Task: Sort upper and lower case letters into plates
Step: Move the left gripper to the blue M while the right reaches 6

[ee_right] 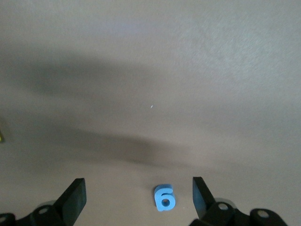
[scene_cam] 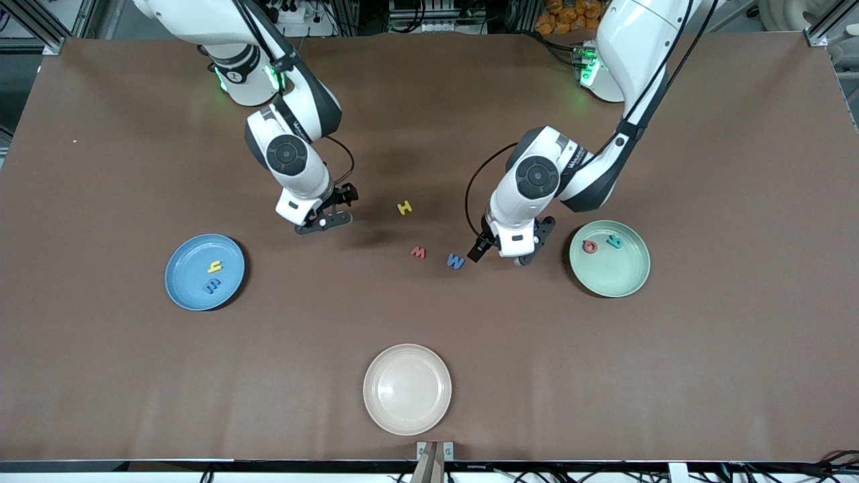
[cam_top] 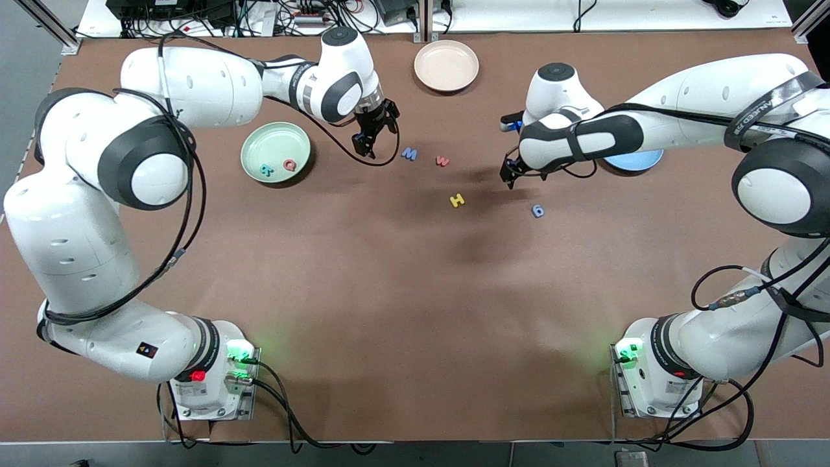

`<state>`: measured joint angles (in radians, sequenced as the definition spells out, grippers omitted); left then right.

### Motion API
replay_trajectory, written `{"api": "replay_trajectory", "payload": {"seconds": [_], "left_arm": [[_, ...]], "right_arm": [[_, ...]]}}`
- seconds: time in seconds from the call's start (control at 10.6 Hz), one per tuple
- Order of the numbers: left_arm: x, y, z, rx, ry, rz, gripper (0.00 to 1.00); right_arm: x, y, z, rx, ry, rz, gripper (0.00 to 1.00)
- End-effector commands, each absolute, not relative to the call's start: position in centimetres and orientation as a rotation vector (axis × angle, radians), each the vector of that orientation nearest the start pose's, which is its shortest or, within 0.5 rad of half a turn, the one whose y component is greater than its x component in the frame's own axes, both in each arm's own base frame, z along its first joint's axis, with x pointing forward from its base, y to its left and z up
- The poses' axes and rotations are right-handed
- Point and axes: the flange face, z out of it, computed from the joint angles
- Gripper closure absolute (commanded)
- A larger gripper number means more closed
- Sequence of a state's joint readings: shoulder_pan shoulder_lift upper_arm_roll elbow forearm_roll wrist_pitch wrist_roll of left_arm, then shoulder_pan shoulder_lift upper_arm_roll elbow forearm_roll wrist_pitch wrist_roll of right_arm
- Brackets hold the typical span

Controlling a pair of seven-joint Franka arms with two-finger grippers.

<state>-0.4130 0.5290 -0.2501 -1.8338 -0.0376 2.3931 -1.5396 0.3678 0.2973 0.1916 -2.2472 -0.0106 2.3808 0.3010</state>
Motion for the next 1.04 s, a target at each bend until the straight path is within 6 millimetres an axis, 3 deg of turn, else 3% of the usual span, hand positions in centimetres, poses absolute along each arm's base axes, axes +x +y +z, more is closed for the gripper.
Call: {"api": "replay_trajectory", "payload": {"seconds": [0.0, 0.19, 0.47, 0.94], "left_arm": [[53.1, -39.9, 26.5, -2.87, -1.497, 0.206, 0.0], [53.8, -40.1, 27.1, -2.881, -1.512, 0.203, 0.0], [54.6, -41.1, 25.5, -2.853, -1.521, 0.239, 0.0], [54.2, -42.1, 25.1, -2.856, -1.498, 0.243, 0.0]], "right_arm": [[43.8, 27.6, 22.1, -3.132, -0.443, 0.258, 0.0], [44.0, 26.6, 21.0, -3.128, -0.467, 0.298, 0.0], [43.7, 26.5, 19.4, -3.127, -0.462, 0.338, 0.0], [43.7, 25.8, 18.1, -3.126, -0.444, 0.366, 0.0]]}}
